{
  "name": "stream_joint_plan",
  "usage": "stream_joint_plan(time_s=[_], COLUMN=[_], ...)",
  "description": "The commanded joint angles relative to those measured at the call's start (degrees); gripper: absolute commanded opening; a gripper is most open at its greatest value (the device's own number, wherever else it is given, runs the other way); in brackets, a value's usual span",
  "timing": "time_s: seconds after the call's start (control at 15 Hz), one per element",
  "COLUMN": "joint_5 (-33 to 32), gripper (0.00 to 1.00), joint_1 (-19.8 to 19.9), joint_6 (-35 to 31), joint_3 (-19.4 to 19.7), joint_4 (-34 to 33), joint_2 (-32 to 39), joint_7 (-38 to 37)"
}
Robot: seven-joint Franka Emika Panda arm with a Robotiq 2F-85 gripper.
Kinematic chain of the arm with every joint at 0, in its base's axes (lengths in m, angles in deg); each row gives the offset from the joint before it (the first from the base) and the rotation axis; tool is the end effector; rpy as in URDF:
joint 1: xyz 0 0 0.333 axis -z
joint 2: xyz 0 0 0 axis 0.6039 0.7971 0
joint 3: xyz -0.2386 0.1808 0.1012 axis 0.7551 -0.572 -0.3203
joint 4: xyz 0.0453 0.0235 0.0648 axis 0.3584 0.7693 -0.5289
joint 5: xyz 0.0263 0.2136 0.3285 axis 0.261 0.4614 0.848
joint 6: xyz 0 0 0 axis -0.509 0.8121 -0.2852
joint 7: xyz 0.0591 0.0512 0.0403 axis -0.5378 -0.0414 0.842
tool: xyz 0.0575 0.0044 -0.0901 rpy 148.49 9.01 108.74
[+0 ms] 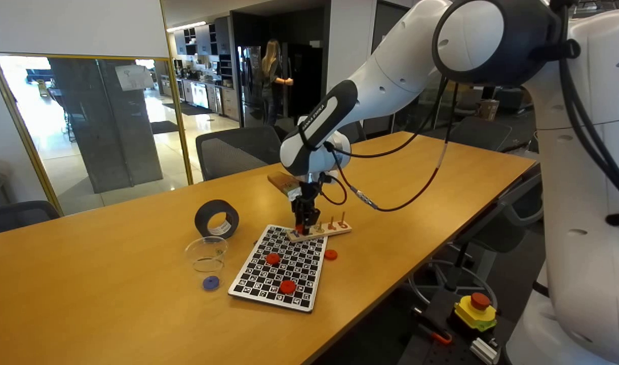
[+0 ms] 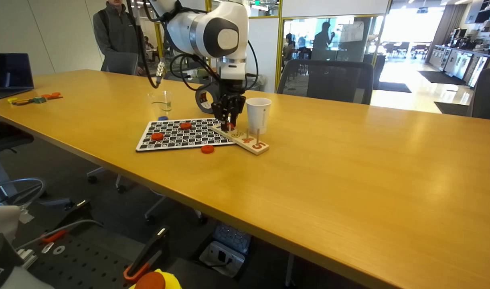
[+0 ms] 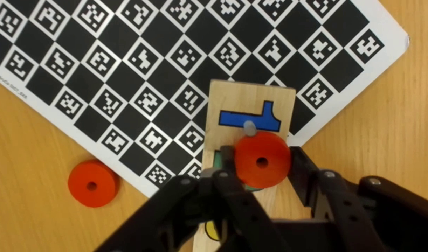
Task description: Put the blue square into the transparent cup and the orange squares into the white cup.
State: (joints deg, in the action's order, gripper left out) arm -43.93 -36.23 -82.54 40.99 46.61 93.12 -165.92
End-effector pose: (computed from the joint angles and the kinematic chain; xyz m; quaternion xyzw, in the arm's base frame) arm 0.5928 -0.0804 0.2572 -0.6036 0.7966 0.0185 0.0278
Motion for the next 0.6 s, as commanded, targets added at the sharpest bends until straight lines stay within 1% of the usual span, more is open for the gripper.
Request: stream_joint_plan(time_s=[0.0,0.2,0.53], joint_5=[-1.4,-2.54,-7.77], gripper=[0.2,0.2,0.2], joint_1=[-0.85,-1.45,-2.7], joint_6=[-0.28,-0.14,0.16], joint_3=[0.38,0.37,1.55], joint_4=[-0.75,-1.23,-1.1], joint_2=[-0.94,-1.94,-5.5], joint_7=[-0.01,0.28,-1.92])
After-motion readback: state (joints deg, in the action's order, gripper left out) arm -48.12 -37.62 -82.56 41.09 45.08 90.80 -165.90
